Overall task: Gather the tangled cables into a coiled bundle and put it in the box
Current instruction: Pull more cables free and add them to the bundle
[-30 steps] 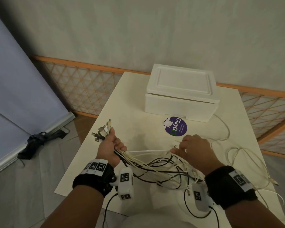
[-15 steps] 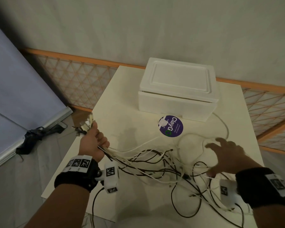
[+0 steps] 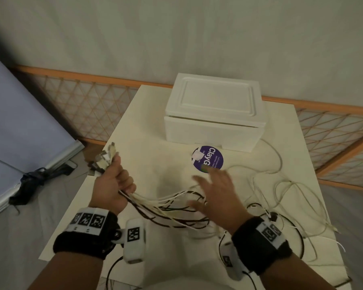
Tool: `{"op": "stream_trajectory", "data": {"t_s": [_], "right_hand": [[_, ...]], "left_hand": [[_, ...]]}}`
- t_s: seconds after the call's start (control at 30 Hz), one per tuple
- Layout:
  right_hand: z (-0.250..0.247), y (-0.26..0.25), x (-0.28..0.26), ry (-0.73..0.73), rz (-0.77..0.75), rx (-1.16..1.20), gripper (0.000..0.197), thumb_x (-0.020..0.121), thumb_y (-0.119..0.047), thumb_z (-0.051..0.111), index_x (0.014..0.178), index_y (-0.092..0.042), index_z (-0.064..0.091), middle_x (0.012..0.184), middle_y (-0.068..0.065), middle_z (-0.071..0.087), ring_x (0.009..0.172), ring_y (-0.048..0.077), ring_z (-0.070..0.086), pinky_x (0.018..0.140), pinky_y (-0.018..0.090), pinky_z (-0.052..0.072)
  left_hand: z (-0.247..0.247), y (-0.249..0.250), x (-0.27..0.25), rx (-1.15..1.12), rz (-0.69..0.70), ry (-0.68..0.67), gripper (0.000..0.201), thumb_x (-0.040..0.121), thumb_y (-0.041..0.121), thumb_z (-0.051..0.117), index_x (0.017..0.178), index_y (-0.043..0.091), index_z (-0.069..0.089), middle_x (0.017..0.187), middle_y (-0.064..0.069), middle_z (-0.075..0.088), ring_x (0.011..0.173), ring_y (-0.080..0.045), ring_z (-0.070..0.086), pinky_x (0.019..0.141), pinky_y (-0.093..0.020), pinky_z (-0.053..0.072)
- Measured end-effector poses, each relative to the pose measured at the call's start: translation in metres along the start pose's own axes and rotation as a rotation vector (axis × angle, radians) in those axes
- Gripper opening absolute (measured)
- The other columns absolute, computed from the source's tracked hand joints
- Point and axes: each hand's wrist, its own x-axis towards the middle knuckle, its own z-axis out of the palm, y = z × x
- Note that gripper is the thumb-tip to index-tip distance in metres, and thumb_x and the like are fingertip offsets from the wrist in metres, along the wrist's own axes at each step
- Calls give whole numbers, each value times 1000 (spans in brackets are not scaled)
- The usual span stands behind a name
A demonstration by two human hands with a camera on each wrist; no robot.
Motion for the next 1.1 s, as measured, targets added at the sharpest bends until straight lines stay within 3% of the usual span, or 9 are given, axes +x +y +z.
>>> {"op": "stream_trajectory", "data": {"t_s": [0.13, 0.23, 0.43, 0.63, 0.73, 0.83, 0.93, 1.03, 1.1], "right_hand": [[-5, 75, -33, -25, 632, -142, 80, 64, -34, 74, 136, -19, 44, 145, 20, 34, 129, 42, 36, 108, 53, 23], [-12, 113, -46, -166, 882, 272, 35, 85, -20, 61, 118, -10, 57, 109, 13, 65, 98, 31, 61, 84, 39, 49], [-53, 146, -61, 307, 1048, 873, 24, 88, -24, 62, 76, -4, 58, 62, 7, 39, 53, 19, 36, 52, 31, 31], [-88, 164, -77, 515, 1022, 800, 32, 82, -45, 64, 65, -17, 60, 56, -1, 42, 54, 16, 37, 54, 28, 28], [-85, 155, -75, 405, 947, 536, 30, 84, -41, 66, 93, -12, 63, 85, 12, 62, 84, 29, 57, 73, 38, 44], [-72, 136, -60, 315, 749, 70, 74, 68, -22, 80, 130, -2, 46, 124, 23, 54, 118, 40, 47, 102, 50, 35], [-64, 78, -26, 299, 463, 176, 79, 68, -17, 78, 136, -1, 41, 137, 19, 46, 127, 35, 41, 108, 26, 21], [-56, -5, 10, -95, 244, 458, 88, 74, -33, 79, 145, -15, 31, 141, 1, 44, 123, 14, 42, 100, 11, 19], [-41, -47, 27, -433, 123, 422, 95, 74, -41, 75, 148, -15, 21, 138, -1, 49, 124, 16, 46, 106, 23, 26]], "left_hand": [[-29, 3, 6, 1, 4, 69, 50, 95, 39, 50, 48, 23, 41, 52, 8, 11, 42, -9, 12, 40, -17, 18], [-43, 2, 12, -2, 3, 111, 49, 96, 38, 50, 50, 24, 38, 46, 9, 17, 39, -9, 14, 41, -17, 17], [-78, 2, 37, 111, 18, 337, 44, 94, 37, 55, 57, 26, 34, 45, 8, 21, 32, -8, 19, 39, -14, 18], [-92, 21, 35, 141, 92, 418, 48, 93, 37, 55, 60, 23, 23, 39, 9, 19, 30, -7, 17, 36, -13, 15], [-91, 21, 38, 110, 66, 452, 49, 96, 39, 51, 60, 23, 22, 36, 10, 20, 30, -8, 17, 37, -12, 16], [-77, 12, 41, 118, -20, 392, 46, 97, 41, 48, 61, 23, 25, 34, 10, 24, 28, -7, 22, 38, -14, 20], [-41, -7, 28, 31, -68, 183, 38, 98, 37, 45, 64, 25, 34, 36, 9, 24, 28, -6, 24, 38, -15, 23], [9, -34, 5, -73, -130, -10, 34, 92, 29, 53, 60, 25, 42, 41, 9, 24, 32, -6, 25, 38, -17, 27], [38, -50, -8, -109, -204, -77, 34, 90, 25, 56, 60, 22, 40, 42, 8, 27, 34, -7, 27, 38, -18, 30]]}}
